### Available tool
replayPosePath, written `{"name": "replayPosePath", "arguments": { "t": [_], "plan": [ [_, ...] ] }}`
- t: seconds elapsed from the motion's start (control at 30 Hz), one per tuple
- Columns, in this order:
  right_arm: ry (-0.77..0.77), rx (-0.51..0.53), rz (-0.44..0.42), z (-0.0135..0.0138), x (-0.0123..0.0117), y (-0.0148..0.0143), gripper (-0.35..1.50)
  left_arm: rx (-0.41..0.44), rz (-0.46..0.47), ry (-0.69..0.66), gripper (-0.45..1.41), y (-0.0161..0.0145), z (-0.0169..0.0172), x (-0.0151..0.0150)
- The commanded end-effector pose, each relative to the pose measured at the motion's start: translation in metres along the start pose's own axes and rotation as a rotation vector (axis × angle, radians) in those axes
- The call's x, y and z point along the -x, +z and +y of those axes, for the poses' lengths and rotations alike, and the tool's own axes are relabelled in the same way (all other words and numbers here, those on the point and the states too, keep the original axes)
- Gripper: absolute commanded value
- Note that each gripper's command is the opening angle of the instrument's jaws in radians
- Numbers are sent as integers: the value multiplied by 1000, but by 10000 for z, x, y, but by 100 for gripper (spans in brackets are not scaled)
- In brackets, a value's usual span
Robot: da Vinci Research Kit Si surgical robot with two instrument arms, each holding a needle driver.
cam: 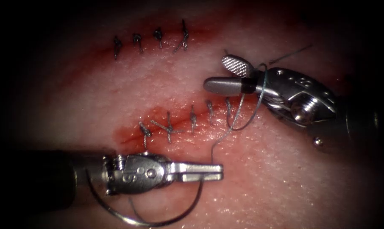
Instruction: Wound Closure
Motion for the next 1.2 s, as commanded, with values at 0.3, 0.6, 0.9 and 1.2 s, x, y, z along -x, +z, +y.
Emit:
{"name": "replayPosePath", "arguments": {
  "t": [0.3, 0.6, 0.9, 1.2],
  "plan": [
    [-65, 145, -72, 35, 21, 36, 99, 10, -24, -3, -45, 16, 12, 7],
    [-75, 219, -108, 49, 28, 51, 98, 12, -27, -2, -45, 20, 14, 8],
    [-52, 225, -150, 53, 45, 81, 86, 18, -31, 0, -45, 22, 17, 10],
    [-54, 228, -244, 62, 65, 83, -35, 15, -36, -7, -45, 17, 13, 4]
  ]
}}
